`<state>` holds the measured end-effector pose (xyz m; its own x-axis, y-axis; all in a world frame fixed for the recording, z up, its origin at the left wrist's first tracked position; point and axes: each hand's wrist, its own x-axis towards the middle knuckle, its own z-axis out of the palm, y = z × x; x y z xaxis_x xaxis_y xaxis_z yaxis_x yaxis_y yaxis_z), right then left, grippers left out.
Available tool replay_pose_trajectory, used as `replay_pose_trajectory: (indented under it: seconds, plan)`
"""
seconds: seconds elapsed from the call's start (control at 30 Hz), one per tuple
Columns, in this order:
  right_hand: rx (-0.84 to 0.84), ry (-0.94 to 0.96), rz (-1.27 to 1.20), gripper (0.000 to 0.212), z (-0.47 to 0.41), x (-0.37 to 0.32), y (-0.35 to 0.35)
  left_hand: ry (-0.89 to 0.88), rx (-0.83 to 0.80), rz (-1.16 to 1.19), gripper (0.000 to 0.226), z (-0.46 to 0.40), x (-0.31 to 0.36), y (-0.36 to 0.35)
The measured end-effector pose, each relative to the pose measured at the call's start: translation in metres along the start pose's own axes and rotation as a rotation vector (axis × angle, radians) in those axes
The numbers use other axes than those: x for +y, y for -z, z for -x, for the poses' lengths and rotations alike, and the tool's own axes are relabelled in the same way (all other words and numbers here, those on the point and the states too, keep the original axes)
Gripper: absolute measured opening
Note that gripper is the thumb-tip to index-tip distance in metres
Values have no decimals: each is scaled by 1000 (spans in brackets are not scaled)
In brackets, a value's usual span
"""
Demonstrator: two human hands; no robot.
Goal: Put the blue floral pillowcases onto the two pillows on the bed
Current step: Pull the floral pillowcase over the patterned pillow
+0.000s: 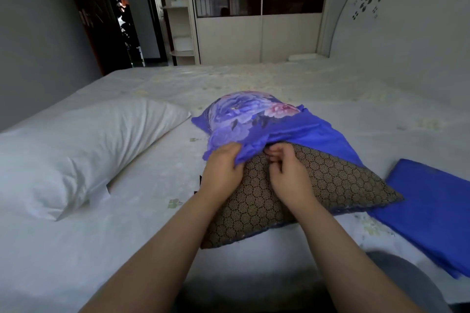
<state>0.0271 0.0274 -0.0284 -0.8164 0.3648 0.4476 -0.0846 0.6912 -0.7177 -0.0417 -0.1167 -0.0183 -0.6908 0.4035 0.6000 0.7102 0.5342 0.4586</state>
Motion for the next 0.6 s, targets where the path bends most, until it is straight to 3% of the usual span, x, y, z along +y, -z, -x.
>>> replay_pose_trajectory:
  seconds: [0.07,0.13,0.2,0.27,0.33,0.37,0.43,0.5,0.6]
  plan:
    - [-39,9,92,28,8,11,-9,100,250,233,26,5,14,9]
    - [-75,-4,258,33,14,21,-19,66,337,339,25,18,29,16]
    - [-154,-81,226,48,18,28,-27,5,238,248,26,45,30,9]
    - [-299,-172,65,67,22,30,-28,-26,42,2,26,78,15,-7]
    - [-393,-240,-59,51,24,24,-19,0,-115,-113,28,106,-2,-17]
    - [-264,-300,-191,38,27,18,-12,22,-174,-109,36,116,-8,-19]
    - [85,-416,-519,31,33,18,-5,22,-192,-79,41,125,-11,-16]
    - [371,-416,-587,32,34,19,2,-30,-157,-105,33,130,-7,-15]
    - [485,-488,-768,44,19,18,22,-63,-152,-216,39,135,-8,-19]
